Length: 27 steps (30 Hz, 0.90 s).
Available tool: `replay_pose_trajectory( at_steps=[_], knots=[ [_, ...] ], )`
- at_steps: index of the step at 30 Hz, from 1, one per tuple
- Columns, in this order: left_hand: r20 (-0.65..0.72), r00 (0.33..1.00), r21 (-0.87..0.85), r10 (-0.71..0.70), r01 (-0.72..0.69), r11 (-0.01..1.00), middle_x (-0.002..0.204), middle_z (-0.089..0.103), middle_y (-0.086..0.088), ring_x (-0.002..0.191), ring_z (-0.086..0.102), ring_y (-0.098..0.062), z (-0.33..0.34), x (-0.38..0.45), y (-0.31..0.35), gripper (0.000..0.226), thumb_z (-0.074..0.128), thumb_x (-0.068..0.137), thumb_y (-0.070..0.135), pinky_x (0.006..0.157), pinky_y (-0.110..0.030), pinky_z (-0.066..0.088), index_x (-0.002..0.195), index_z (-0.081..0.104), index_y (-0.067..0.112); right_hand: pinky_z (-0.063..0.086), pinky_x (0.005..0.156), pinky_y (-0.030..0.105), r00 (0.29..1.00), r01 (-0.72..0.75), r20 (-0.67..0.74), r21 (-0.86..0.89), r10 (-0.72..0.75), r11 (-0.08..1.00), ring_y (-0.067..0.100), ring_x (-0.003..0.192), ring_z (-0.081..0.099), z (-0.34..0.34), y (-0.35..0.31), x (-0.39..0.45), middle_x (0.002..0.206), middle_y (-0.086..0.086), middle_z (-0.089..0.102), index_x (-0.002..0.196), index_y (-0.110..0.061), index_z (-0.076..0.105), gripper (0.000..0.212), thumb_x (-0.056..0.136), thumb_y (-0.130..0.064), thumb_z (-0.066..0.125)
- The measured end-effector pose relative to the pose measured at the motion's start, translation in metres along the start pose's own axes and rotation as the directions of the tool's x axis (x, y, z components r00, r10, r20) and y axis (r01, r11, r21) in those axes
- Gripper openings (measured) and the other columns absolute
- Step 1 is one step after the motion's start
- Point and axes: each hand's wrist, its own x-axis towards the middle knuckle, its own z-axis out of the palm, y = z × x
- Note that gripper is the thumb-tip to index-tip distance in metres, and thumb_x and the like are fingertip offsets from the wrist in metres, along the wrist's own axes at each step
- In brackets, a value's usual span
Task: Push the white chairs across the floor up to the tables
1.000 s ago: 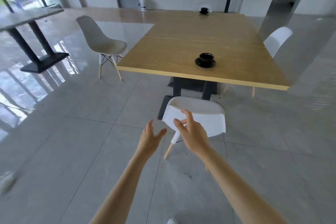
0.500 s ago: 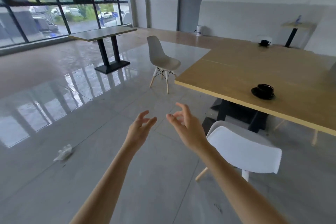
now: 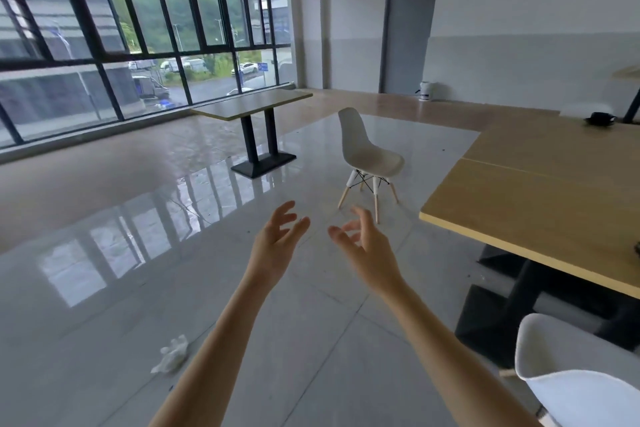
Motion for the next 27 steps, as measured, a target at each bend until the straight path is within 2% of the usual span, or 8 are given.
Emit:
replay_pose_trajectory(
  at_steps=[4,9,12,14,17,20,24,27],
  knots=[
    [-0.004,0.999,-0.027,-0.047,0.047,0.999,0.132,0.054,-0.011,0.106,0.054,-0.021,-0.022,0.067,-0.03,0.045,0.055,0.091,0.025,0.083,-0.031,0.04,0.134,0.043,0.02,0.046,0.079,0.03,1.0,0.008,0.018,0.003,-0.008,1.0,0.015,0.095,0.058,0.037,0.003,0.063,0.109,-0.004,0.054,0.136,-0.025,0.036,0.079,0.069,-0.066,0.046],
    [0.016,0.992,0.001,-0.128,0.128,0.992,0.133,0.055,-0.015,0.112,0.056,-0.028,-0.032,0.154,-0.087,0.044,0.054,0.092,0.026,0.089,-0.034,0.042,0.134,0.043,0.019,0.048,0.088,0.036,0.999,-0.02,0.033,-0.021,0.02,1.0,0.017,0.102,0.057,0.076,0.025,0.145,0.119,0.0,0.056,0.136,-0.026,0.034,0.062,0.084,-0.053,0.053],
    [0.018,0.99,0.094,-0.139,0.137,0.986,0.132,0.056,-0.014,0.115,0.056,-0.028,-0.033,0.226,-0.118,0.045,0.054,0.092,0.026,0.085,-0.028,0.04,0.135,0.044,0.016,0.048,0.09,0.038,0.999,-0.027,0.037,-0.03,0.028,0.999,0.017,0.104,0.057,0.11,0.043,0.216,0.123,0.0,0.056,0.138,-0.025,0.032,0.061,0.086,-0.049,0.055],
    [0.009,0.992,0.097,-0.122,0.121,0.988,0.132,0.056,-0.015,0.115,0.056,-0.028,-0.034,0.287,-0.131,0.044,0.053,0.093,0.025,0.085,-0.027,0.039,0.135,0.044,0.016,0.048,0.091,0.037,0.999,-0.022,0.03,-0.013,0.022,1.0,0.017,0.104,0.057,0.132,0.053,0.273,0.123,0.0,0.056,0.137,-0.024,0.031,0.061,0.086,-0.048,0.055],
    [-0.011,0.993,0.075,-0.122,0.122,0.99,0.132,0.056,-0.016,0.116,0.056,-0.028,-0.037,0.371,-0.142,0.044,0.054,0.092,0.025,0.087,-0.028,0.041,0.134,0.045,0.016,0.048,0.092,0.04,0.999,-0.022,0.05,-0.016,0.023,1.0,0.017,0.103,0.057,0.155,0.059,0.355,0.123,0.001,0.056,0.137,-0.023,0.032,0.061,0.086,-0.046,0.056],
    [-0.024,0.992,0.07,-0.124,0.125,0.99,0.133,0.055,-0.015,0.117,0.055,-0.029,-0.045,0.458,-0.149,0.044,0.052,0.093,0.027,0.089,-0.035,0.045,0.135,0.043,0.016,0.048,0.09,0.038,1.0,-0.006,0.029,-0.014,0.006,1.0,0.018,0.104,0.057,0.171,0.057,0.445,0.122,0.002,0.056,0.136,-0.024,0.033,0.059,0.086,-0.046,0.056],
    [-0.004,0.991,0.083,-0.136,0.136,0.987,0.129,0.058,-0.017,0.115,0.056,-0.031,-0.056,0.551,-0.167,0.043,0.05,0.094,0.028,0.087,-0.03,0.04,0.135,0.043,0.016,0.047,0.084,0.034,1.0,0.0,0.014,-0.029,0.001,1.0,0.018,0.101,0.058,0.193,0.064,0.535,0.119,0.001,0.058,0.133,-0.026,0.035,0.061,0.081,-0.053,0.051],
    [0.012,0.987,0.061,-0.16,0.159,0.985,0.126,0.06,-0.017,0.113,0.057,-0.032,-0.06,0.622,-0.189,0.041,0.05,0.094,0.027,0.089,-0.034,0.042,0.133,0.045,0.016,0.048,0.087,0.036,0.999,-0.028,0.032,-0.055,0.03,0.998,0.017,0.102,0.058,0.217,0.086,0.596,0.118,0.0,0.057,0.132,-0.027,0.038,0.052,0.087,-0.047,0.054]
  ],
)
